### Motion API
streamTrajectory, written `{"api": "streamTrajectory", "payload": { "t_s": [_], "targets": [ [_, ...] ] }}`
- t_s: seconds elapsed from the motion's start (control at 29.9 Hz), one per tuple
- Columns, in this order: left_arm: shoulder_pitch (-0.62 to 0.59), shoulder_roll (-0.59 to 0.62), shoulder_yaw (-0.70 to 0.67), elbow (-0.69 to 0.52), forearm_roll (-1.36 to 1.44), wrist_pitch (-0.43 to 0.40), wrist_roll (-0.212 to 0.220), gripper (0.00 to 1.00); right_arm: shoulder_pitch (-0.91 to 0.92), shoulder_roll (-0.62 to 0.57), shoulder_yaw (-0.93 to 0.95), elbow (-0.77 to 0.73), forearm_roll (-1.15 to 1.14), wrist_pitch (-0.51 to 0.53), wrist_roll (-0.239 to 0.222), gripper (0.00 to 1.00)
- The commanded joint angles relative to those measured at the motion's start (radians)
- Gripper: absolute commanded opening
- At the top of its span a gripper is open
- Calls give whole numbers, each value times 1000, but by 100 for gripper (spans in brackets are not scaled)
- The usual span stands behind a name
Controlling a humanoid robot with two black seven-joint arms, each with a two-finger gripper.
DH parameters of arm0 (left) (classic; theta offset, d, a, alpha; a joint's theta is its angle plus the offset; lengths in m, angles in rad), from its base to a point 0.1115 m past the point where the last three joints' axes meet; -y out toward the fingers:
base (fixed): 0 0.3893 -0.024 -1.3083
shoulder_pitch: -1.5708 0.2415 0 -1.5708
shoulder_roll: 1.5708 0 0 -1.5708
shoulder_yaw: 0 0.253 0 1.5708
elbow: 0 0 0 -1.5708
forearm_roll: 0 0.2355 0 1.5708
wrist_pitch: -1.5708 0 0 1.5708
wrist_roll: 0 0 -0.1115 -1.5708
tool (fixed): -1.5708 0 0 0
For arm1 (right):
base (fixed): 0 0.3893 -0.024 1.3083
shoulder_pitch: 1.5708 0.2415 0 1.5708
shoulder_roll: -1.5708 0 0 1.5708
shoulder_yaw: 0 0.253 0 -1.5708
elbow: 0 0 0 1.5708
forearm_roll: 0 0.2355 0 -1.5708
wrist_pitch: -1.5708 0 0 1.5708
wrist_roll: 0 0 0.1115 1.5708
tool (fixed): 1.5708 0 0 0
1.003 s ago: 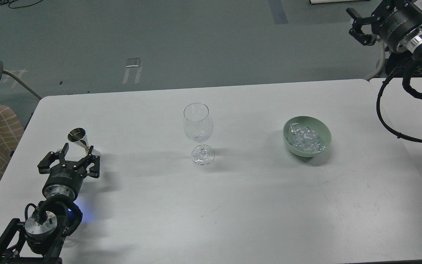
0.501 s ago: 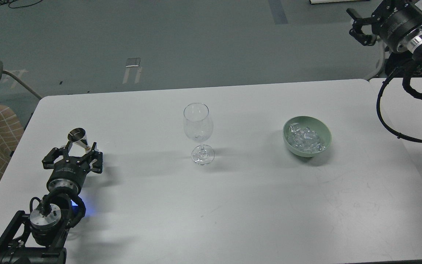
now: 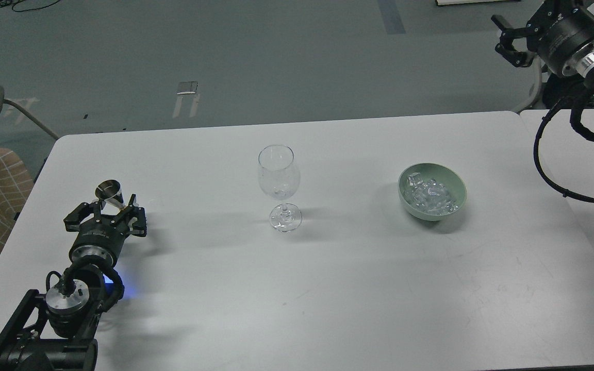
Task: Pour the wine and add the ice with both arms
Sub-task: 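Lift the jigger upright with the left gripper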
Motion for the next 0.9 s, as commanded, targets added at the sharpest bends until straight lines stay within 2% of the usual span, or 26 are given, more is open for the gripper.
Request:
{"api": "streamTrajectory", "payload": {
  "t_s": [0.0,0.27,0.4,0.6,0.87],
  "targets": [
    [-13,1,0,7,0,1,2,52,1,-1,-2,2,0,1,-1,100],
    [-21,1,-1,9,0,1,1,46,0,-8,-2,2,0,1,-1,100],
    [-23,1,0,9,0,4,1,35,-5,-8,-2,2,0,1,-1,100],
    [-27,1,-1,9,0,1,1,28,-7,-8,-2,2,0,1,-1,100],
    [-30,1,-21,4,-11,0,-1,25,-7,-13,-2,3,0,1,0,100]
  ]
}}
